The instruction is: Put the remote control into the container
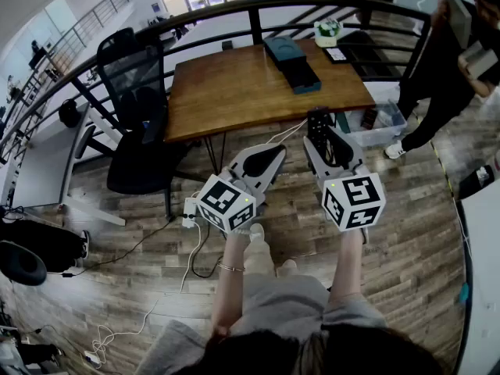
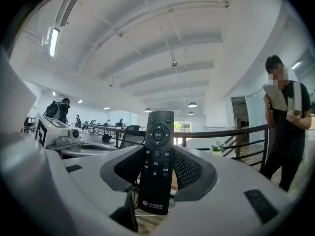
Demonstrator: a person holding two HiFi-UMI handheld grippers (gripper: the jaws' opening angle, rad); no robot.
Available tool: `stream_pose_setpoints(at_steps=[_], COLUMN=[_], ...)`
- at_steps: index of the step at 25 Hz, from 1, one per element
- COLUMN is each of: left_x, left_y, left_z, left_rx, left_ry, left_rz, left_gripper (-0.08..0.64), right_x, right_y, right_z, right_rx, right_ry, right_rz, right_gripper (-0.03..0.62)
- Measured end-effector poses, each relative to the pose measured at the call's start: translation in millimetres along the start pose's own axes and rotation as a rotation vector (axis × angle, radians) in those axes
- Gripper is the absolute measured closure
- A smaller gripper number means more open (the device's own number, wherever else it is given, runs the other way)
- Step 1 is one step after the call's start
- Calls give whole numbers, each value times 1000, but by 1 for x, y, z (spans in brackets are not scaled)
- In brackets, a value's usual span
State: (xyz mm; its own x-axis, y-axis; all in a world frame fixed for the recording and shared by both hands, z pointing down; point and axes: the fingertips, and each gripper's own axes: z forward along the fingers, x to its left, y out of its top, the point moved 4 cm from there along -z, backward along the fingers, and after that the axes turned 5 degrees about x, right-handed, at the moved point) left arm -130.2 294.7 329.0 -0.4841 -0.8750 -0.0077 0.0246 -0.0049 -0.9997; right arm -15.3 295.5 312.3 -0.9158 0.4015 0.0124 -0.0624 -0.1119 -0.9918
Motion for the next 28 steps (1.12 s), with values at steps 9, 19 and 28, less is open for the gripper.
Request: stream_pose_setpoints(at_steps=[9, 19, 28], left_x=[-6, 19, 68], left_y=[-1, -16, -13], left_z=[7, 4, 66], left_rx=[9, 61, 57], left_ry=[-7, 36, -43], left_rz=[-18, -49, -62], left_gripper=[557, 557, 557], right_x=[-7, -17, -63], right_y=[0, -10, -8], right_z=[-1, 27, 79], right_rx=[10, 20, 56], right_ry=[5, 3, -30], right_rz=[6, 66, 58], right_gripper=[396, 396, 396])
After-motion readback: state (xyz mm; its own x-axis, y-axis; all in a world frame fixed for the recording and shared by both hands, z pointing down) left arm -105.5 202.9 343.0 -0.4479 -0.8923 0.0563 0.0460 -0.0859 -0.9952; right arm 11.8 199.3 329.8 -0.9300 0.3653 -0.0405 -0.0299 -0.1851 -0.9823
